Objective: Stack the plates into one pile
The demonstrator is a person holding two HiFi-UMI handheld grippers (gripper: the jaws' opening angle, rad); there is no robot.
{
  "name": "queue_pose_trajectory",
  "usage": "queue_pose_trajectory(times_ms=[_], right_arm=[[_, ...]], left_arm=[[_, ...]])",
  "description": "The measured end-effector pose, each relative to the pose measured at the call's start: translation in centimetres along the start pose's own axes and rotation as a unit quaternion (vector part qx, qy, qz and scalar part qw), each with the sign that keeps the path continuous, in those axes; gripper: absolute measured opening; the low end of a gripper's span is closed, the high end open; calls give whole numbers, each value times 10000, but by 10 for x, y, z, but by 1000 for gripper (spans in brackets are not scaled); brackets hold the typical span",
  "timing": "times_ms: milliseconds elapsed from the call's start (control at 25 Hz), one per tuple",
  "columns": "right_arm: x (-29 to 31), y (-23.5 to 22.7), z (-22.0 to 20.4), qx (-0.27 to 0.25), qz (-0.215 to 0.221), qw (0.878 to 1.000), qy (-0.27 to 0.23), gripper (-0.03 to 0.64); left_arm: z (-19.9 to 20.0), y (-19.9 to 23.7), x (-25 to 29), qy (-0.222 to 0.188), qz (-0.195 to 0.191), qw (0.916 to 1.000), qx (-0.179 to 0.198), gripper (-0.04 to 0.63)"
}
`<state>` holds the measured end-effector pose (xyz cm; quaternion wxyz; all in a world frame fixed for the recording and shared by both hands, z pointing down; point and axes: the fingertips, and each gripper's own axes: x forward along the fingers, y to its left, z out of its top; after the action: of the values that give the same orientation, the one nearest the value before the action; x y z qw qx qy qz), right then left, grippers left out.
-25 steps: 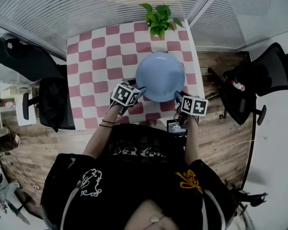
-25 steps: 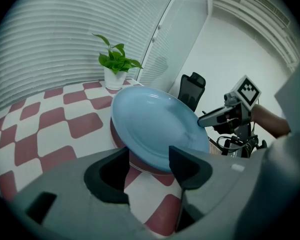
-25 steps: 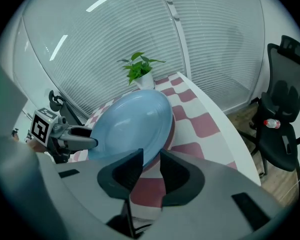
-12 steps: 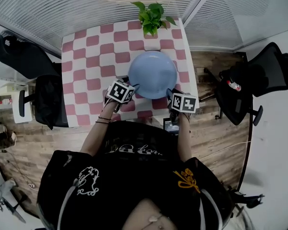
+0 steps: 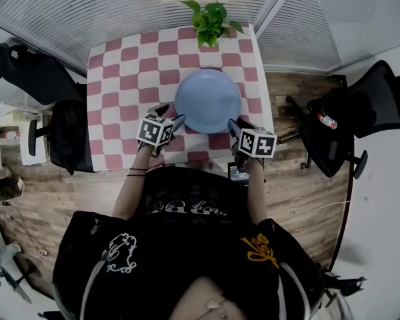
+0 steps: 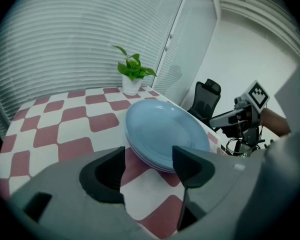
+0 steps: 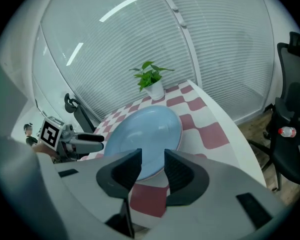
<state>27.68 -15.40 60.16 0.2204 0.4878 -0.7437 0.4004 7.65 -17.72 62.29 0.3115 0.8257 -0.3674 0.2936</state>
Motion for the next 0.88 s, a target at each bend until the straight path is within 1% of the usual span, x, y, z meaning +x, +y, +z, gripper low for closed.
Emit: queue_pose_trajectory(times_ms=[80,200,320,400,600,800,880], right_arm=[[-5,10,14,-116,135,9996,-240,107],[-10,33,29,-289,454,9970,-547,106],[-11,59,36,-531,759,9932,-708,106],[-9,78,38,-672,953,9901,-786,106],[-6,122,31,-846,1303,9844,-825,83],[-6,168,17,-1059,1404,9806,-865,66],[-7,189,11,-1118,1424,9791,-929,63]], left_arm=[[7,-2,-10,-259,47,9996,30,291],[18,-9,-25,-617,68,9980,89,291],[24,-21,-44,-919,17,9956,168,288],[28,-27,-57,-1089,-10,9937,262,275],[33,-37,-89,-1467,-58,9883,419,212],[31,-34,-127,-1856,-81,9815,455,135],[26,-30,-145,-1968,-88,9791,503,121]])
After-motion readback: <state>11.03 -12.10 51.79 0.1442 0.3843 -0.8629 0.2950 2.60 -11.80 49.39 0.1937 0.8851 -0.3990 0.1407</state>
